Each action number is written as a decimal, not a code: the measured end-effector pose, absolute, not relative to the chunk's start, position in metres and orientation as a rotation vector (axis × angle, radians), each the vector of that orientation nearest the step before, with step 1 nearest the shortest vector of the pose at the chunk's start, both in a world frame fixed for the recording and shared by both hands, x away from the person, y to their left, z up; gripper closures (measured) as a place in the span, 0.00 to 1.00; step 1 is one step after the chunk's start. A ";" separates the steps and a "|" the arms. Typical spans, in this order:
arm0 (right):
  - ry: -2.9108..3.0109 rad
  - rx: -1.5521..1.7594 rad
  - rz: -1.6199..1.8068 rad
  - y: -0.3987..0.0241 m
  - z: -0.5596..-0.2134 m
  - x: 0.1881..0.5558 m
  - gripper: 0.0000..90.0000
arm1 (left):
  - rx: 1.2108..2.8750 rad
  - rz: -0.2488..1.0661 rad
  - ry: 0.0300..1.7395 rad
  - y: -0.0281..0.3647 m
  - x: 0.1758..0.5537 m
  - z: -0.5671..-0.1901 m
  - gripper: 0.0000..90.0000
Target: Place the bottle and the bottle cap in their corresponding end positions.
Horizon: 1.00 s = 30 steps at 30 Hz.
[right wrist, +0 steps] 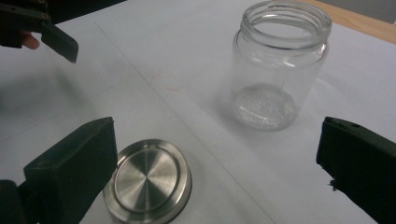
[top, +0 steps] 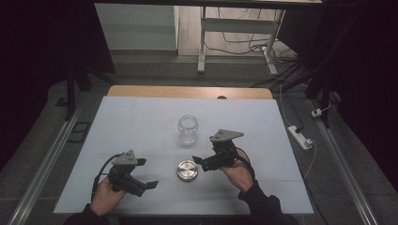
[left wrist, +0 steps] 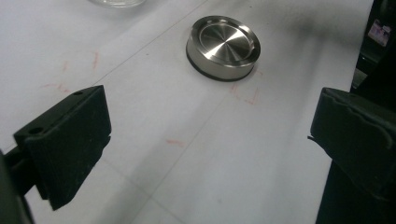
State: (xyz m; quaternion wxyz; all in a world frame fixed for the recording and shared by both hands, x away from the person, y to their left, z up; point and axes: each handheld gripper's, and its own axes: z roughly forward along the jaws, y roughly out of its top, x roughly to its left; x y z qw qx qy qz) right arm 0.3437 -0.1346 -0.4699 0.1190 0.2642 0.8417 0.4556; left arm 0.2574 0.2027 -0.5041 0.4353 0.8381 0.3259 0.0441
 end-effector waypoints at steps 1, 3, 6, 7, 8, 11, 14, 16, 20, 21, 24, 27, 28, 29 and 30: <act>2.457 0.778 1.333 -0.138 -0.470 0.341 0.00 | 2.078 0.117 0.819 0.205 0.255 -0.504 0.00; 2.451 0.786 1.330 -0.143 -0.470 0.337 0.00 | 2.066 0.120 0.833 0.211 0.252 -0.503 0.00; 2.443 0.804 1.333 -0.153 -0.471 0.329 0.00 | 2.050 0.128 0.854 0.220 0.246 -0.503 0.00; 2.442 0.810 1.328 -0.156 -0.471 0.326 0.00 | 2.045 0.128 0.862 0.223 0.244 -0.503 0.00; 2.438 0.816 1.326 -0.159 -0.472 0.324 0.00 | 2.041 0.133 0.867 0.226 0.242 -0.503 0.00; 2.426 0.840 1.323 -0.171 -0.473 0.315 0.00 | 2.029 0.138 0.887 0.235 0.236 -0.504 0.00; 2.406 0.859 1.319 -0.184 -0.474 0.308 0.00 | 2.021 0.149 0.913 0.244 0.229 -0.505 0.00; 2.390 0.888 1.321 -0.194 -0.475 0.302 0.00 | 2.013 0.158 0.933 0.250 0.224 -0.506 0.00; 2.356 0.936 1.291 -0.212 -0.477 0.291 0.00 | 2.000 0.185 0.974 0.263 0.215 -0.509 0.00; 2.351 0.950 1.277 -0.217 -0.478 0.288 0.00 | 1.995 0.188 0.984 0.266 0.213 -0.510 0.00; 2.341 0.980 1.237 -0.230 -0.482 0.280 0.00 | 1.988 0.202 1.010 0.275 0.207 -0.512 0.00; 2.326 1.015 1.189 -0.243 -0.486 0.271 0.00 | 1.979 0.211 1.036 0.281 0.203 -0.515 0.00; 2.322 1.029 1.180 -0.247 -0.488 0.268 0.00 | 1.975 0.210 1.047 0.283 0.201 -0.516 0.00; 2.315 1.049 1.174 -0.252 -0.489 0.265 0.00 | 1.976 0.217 1.054 0.285 0.200 -0.517 0.00; 2.311 1.068 1.168 -0.256 -0.491 0.262 0.00 | 1.976 0.218 1.063 0.287 0.199 -0.518 0.00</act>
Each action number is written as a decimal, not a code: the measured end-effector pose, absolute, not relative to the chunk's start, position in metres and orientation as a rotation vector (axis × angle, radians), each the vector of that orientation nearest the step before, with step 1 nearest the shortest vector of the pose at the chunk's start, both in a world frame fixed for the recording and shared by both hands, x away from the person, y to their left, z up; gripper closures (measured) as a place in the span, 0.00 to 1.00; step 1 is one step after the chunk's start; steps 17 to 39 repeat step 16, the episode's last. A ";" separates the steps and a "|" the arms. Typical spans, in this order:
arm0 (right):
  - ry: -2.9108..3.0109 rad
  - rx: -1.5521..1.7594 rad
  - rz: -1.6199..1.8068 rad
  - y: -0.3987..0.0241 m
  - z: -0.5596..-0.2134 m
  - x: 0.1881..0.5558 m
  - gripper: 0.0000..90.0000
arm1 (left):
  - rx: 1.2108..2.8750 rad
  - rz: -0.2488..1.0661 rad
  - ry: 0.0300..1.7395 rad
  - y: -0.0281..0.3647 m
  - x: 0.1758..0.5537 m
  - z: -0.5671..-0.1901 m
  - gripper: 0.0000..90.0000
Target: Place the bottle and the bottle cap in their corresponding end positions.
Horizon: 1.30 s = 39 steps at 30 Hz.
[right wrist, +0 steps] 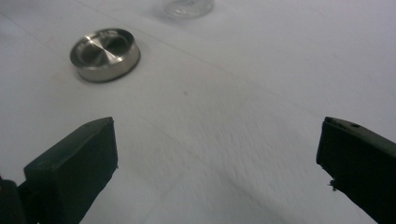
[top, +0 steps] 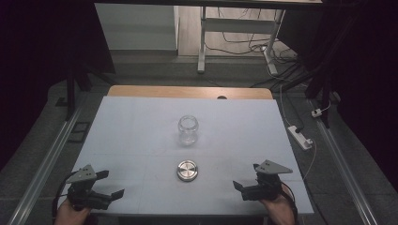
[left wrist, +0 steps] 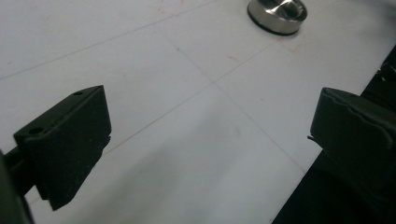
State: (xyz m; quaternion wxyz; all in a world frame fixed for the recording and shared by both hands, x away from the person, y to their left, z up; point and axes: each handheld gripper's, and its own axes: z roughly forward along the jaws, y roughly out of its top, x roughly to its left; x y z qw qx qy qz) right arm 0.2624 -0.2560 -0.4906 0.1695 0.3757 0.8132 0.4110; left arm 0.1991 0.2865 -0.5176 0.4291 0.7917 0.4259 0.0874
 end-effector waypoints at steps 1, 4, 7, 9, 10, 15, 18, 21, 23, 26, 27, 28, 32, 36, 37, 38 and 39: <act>2.308 1.089 1.161 -0.260 -0.492 0.260 0.00 | 1.977 0.222 1.072 0.288 0.198 -0.518 0.00; 2.301 1.135 1.138 -0.270 -0.495 0.252 0.00 | 1.982 0.233 1.099 0.291 0.195 -0.520 0.00; 2.302 1.152 1.097 -0.275 -0.497 0.246 0.00 | 2.003 0.253 1.127 0.293 0.190 -0.522 0.00; 2.296 1.165 1.085 -0.277 -0.497 0.243 0.00 | 2.006 0.257 1.144 0.294 0.189 -0.523 0.00; 2.287 1.171 1.089 -0.278 -0.497 0.242 0.00 | 2.005 0.260 1.148 0.295 0.188 -0.523 0.00; 2.300 1.171 1.053 -0.278 -0.497 0.241 0.00 | 2.031 0.253 1.164 0.292 0.190 -0.524 0.00; 2.305 1.166 1.040 -0.277 -0.498 0.241 0.00 | 2.040 0.249 1.165 0.292 0.191 -0.524 0.00; 2.305 1.166 1.040 -0.277 -0.498 0.241 0.00 | 2.040 0.249 1.165 0.292 0.191 -0.524 0.00; 2.305 1.166 1.040 -0.277 -0.498 0.241 0.00 | 2.040 0.249 1.165 0.292 0.191 -0.524 0.00; 2.305 1.166 1.040 -0.277 -0.498 0.241 0.00 | 2.040 0.249 1.165 0.292 0.191 -0.524 0.00; 2.305 1.166 1.040 -0.277 -0.498 0.241 0.00 | 2.040 0.249 1.165 0.292 0.191 -0.524 0.00; 2.305 1.166 1.040 -0.277 -0.498 0.241 0.00 | 2.040 0.249 1.165 0.292 0.191 -0.524 0.00; 2.305 1.166 1.040 -0.277 -0.498 0.241 0.00 | 2.040 0.249 1.165 0.292 0.191 -0.524 0.00; 2.305 1.166 1.040 -0.277 -0.498 0.241 0.00 | 2.040 0.249 1.165 0.292 0.191 -0.524 0.00; 2.305 1.166 1.040 -0.277 -0.498 0.241 0.00 | 2.040 0.249 1.165 0.292 0.191 -0.524 0.00; 2.305 1.166 1.040 -0.277 -0.498 0.241 0.00 | 2.040 0.249 1.165 0.292 0.191 -0.524 0.00; 2.305 1.166 1.040 -0.277 -0.498 0.241 0.00 | 2.040 0.249 1.165 0.292 0.191 -0.524 0.00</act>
